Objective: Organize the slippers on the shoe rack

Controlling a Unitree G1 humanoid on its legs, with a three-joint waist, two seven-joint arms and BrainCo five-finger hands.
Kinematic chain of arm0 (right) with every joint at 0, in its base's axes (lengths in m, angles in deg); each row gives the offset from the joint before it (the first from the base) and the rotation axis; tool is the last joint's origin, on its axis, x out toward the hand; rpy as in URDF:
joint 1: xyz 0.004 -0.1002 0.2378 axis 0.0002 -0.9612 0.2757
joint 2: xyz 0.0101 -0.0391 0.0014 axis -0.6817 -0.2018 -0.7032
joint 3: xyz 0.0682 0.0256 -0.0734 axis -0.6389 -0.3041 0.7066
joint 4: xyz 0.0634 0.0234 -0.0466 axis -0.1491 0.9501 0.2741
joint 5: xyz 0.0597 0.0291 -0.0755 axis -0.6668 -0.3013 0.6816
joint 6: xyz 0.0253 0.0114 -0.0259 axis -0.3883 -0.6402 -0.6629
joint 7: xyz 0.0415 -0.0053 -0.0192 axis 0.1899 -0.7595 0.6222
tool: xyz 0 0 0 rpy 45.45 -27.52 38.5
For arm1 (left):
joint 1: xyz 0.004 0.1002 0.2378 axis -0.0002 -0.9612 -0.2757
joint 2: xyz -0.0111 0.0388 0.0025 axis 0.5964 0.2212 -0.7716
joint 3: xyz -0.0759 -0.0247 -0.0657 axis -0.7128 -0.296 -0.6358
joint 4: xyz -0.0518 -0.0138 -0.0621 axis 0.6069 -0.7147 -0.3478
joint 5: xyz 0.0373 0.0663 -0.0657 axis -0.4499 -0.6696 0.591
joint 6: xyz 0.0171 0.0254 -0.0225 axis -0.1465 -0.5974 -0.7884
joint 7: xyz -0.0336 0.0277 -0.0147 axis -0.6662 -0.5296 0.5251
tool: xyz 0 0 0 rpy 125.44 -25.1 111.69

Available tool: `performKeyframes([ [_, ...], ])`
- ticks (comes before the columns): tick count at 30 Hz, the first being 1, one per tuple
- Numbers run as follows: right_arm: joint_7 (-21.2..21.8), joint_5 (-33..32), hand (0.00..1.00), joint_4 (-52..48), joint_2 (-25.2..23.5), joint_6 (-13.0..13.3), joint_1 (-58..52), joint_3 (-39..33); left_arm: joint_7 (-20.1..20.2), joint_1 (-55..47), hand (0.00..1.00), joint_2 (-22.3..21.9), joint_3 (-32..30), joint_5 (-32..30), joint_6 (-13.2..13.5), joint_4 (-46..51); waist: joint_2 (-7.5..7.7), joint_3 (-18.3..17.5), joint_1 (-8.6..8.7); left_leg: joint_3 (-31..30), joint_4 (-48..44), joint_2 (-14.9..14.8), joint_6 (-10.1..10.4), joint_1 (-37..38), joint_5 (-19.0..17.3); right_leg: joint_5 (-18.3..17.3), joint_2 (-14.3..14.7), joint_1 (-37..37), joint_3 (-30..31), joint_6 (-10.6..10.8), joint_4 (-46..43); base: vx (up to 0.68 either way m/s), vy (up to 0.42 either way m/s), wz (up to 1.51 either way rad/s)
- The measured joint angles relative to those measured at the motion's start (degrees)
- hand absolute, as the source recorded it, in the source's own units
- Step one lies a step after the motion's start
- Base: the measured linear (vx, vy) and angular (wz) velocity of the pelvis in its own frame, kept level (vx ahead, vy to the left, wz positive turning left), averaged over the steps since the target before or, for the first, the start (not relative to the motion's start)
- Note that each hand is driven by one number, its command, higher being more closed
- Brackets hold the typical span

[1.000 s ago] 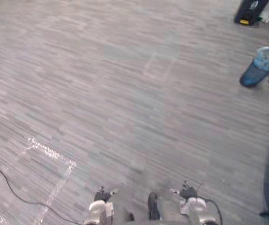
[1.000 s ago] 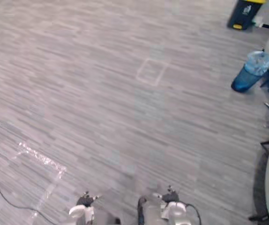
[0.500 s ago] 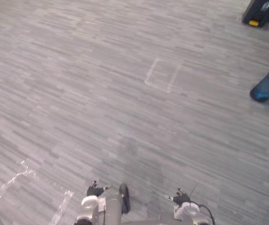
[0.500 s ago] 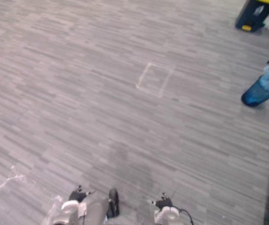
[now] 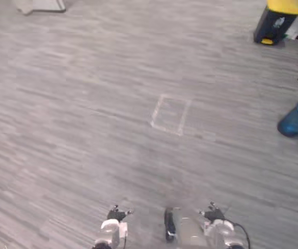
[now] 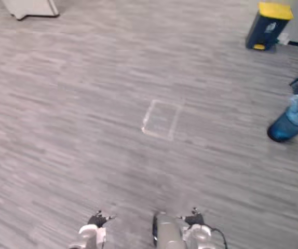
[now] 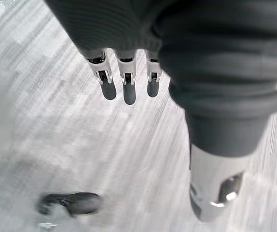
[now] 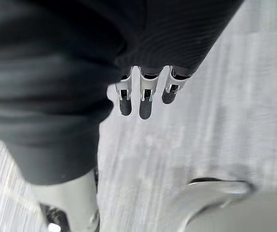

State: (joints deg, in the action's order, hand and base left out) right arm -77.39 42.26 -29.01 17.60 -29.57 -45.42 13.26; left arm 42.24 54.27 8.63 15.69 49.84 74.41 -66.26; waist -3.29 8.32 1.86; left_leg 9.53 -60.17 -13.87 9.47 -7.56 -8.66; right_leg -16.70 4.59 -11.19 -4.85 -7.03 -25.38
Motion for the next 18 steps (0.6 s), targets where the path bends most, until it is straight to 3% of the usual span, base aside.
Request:
performKeyframes([
  [1, 0.03, 0.04, 0.0, 0.66, -0.45, -0.16, 0.15, 1.53, -0.04, 0.02, 0.0, 0.7, 0.23, 0.34, 0.05, 1.75, 1.83, 0.8, -1.68, 2.35, -0.12, -0.45, -1.01, -3.65, -2.48, -0.18, 0.18, 5.48, 2.07, -0.28, 3.57, 0.6, -0.092, -0.84],
  [2, 0.03, 0.02, 0.0, 0.7, -0.72, -0.24, 0.11, 1.53, -0.05, 0.17, 0.0, 1.0, 0.3, 0.4, 0.07, 2.06, 1.8, 0.66, -2.28, 3.39, 0.88, -0.41, -1.39, -4.64, -3.21, -0.08, 0.11, 7.2, 2.88, -0.13, 4.86, 0.74, -0.011, -0.97],
  [3, 0.0, 0.01, 0.0, 0.76, -1.64, -0.53, 0.24, 1.3, -0.09, 0.18, 0.0, 1.42, 0.5, 0.43, 0.18, 2.39, 2.87, 0.9, -3.12, 6.58, 7.04, -0.34, -4.12, -7.51, -5.31, 0.08, -0.27, 12.31, 5.38, 0.15, 8.8, 0.64, 0.043, -0.81],
  [5, -0.01, 0.01, 0.0, 0.71, -2.2, -0.59, 0.73, 0.82, -0.11, 0.48, 0.0, 1.57, 0.71, 0.44, 0.61, 2.4, 3.23, 0.95, -3.21, 7.94, 19.83, 2.48, -4.42, -10.77, -5.59, -0.08, -1.92, 17.69, 8.08, 1.57, 13.36, 0.65, 0.118, -0.84],
  [6, 0.05, 0.05, 0.0, 0.93, -2.07, -0.58, 0.68, -0.51, -0.13, 0.64, 0.0, 1.4, 1.44, 0.48, 0.88, 2.14, 3.05, 0.79, -3.29, 5.24, 35.42, 6.18, -3.57, -12.3, -1.91, -0.63, -3.72, 20.63, 10.55, 2.59, 16.02, 0.53, 0.14, -0.71],
  [7, 0.05, 0.09, 0.0, 1.0, -1.92, -0.58, 0.7, -0.71, -0.15, 0.64, 0.0, 1.35, 1.86, 0.49, 0.94, 2.02, 2.59, 0.65, -3.41, 4.08, 38.81, 6.78, -3.19, -12.9, -0.64, -0.65, -3.79, 21.33, 11.19, 2.79, 16.62, 0.67, 0.239, -0.75],
  [8, -0.03, 0.13, 0.0, 1.47, -1.41, -0.58, 0.69, -0.71, -0.13, 0.71, 0.0, 1.37, 3.06, 0.58, 1.03, 1.62, 1.3, 0.17, -3.85, 1.58, 42.68, 7.36, -2.23, -14.77, 3.53, -0.75, -3.44, 22.38, 12.56, 3.24, 17.92, 0.71, 0.321, -0.76],
  [9, 0.03, 0.57, 0.0, 3.89, -1.1, -1.01, 0.81, -0.19, -0.2, 1.42, 0.0, 2.68, 5.45, 0.94, 1.14, 0.27, 2.22, -0.9, -4.35, 0.18, 42.4, 10.29, -7.13, -15.59, 10.19, -1.4, -5.84, 23.95, 15.14, 5.02, 17.88, 0.85, 0.371, -0.55],
  [10, 0.1, 0.62, 0.0, 4.04, -1.13, -1.02, 0.7, -0.21, -0.2, 1.86, 0.0, 3.08, 5.79, 0.95, 1.12, -0.22, 2.63, -0.93, -3.89, 0.05, 42.89, 10.55, -8.48, -14.77, 9.84, -0.76, -6.75, 23.73, 15.04, 6.12, 17.0, 0.87, 0.361, -0.25],
  [11, 0.19, 0.65, 0.0, 5.42, -1.17, -1.31, 0.74, -0.72, -0.17, 2.25, 0.0, 3.66, 5.95, 0.97, 1.15, -1.28, 3.09, -0.75, -3.04, 0.76, 42.31, 10.88, -9.75, -14.24, 8.9, 1.43, -7.39, 22.23, 16.31, 9.19, 13.44, 0.73, 0.292, 0.05],
  [12, 0.17, 0.65, 0.0, 5.52, -1.5, -1.43, 0.57, -1.48, -0.14, 2.17, 0.0, 3.99, 5.24, 1.08, 1.03, -1.1, 3.42, -0.59, -3.52, 2.16, 37.82, 10.33, -11.56, -14.27, 7.63, 5.92, -6.82, 21.02, 18.78, 10.79, 8.7, 0.83, 0.357, -0.31],
  [13, 0.16, 0.71, 0.0, 5.73, -2.18, -1.42, 0.71, -2.47, -0.14, 1.3, 0.0, 4.96, 4.79, 1.25, 1.11, -1.3, 3.81, -0.67, -4.09, 3.83, 35.4, 10.82, -11.21, -12.74, 4.28, 11.13, -5.45, 19.19, 19.97, 15.0, -0.64, 0.53, 0.238, -0.42],
  [14, 0.17, 0.72, 0.0, 5.77, -2.1, -1.35, 0.12, -2.48, -0.19, 0.56, 0.0, 5.04, 5.29, 1.32, 1.08, -1.34, 3.6, -0.98, -3.84, 3.76, 40.29, 11.73, -11.29, -10.2, 5.56, 12.63, -5.52, 17.52, 19.83, 18.37, -5.22, 0.53, 0.27, -0.59],
  [15, 0.41, 0.75, 0.0, 5.52, -2.23, -0.83, -0.2, -2.97, -0.18, -0.05, 0.0, 6.07, 6.44, 1.48, 0.92, -2.11, 4.45, -1.0, -3.26, 4.69, 46.32, 13.54, -10.65, -2.88, 2.1, 9.69, -6.65, 12.24, 17.95, 19.42, -18.61, 0.5, 0.185, -0.36],
  [16, 0.64, 0.74, 0.0, 5.07, -1.98, -0.62, 0.21, -3.34, -0.15, 0.88, 0.0, 6.4, 7.49, 1.47, 0.27, -4.51, 5.36, -0.74, -2.46, 4.93, 48.78, 14.78, -11.12, 1.42, 0.87, 4.6, -7.44, 7.11, 16.59, 13.42, -26.04, 0.58, 0.207, -0.4],
  [17, 0.66, 0.75, 0.0, 5.03, -1.82, -0.92, 0.44, -3.39, -0.14, 1.17, 0.0, 6.26, 7.45, 1.48, 0.18, -4.75, 5.05, -0.42, -2.46, 5.55, 49.54, 14.74, -11.24, 2.81, 0.52, 3.13, -7.54, 5.02, 15.5, 11.85, -27.6, 0.48, 0.099, -0.41],
  [18, 0.72, 0.65, 0.0, 4.64, -0.57, -0.92, 1.2, -3.34, -0.14, 1.93, 0.0, 5.55, 7.48, 1.49, -0.11, -5.66, 3.07, 0.84, -2.16, 6.54, 52.28, 13.75, -11.71, 7.77, -0.21, -0.64, -6.69, -0.11, 12.03, 8.31, -27.85, 0.54, 0.092, -0.52],
])
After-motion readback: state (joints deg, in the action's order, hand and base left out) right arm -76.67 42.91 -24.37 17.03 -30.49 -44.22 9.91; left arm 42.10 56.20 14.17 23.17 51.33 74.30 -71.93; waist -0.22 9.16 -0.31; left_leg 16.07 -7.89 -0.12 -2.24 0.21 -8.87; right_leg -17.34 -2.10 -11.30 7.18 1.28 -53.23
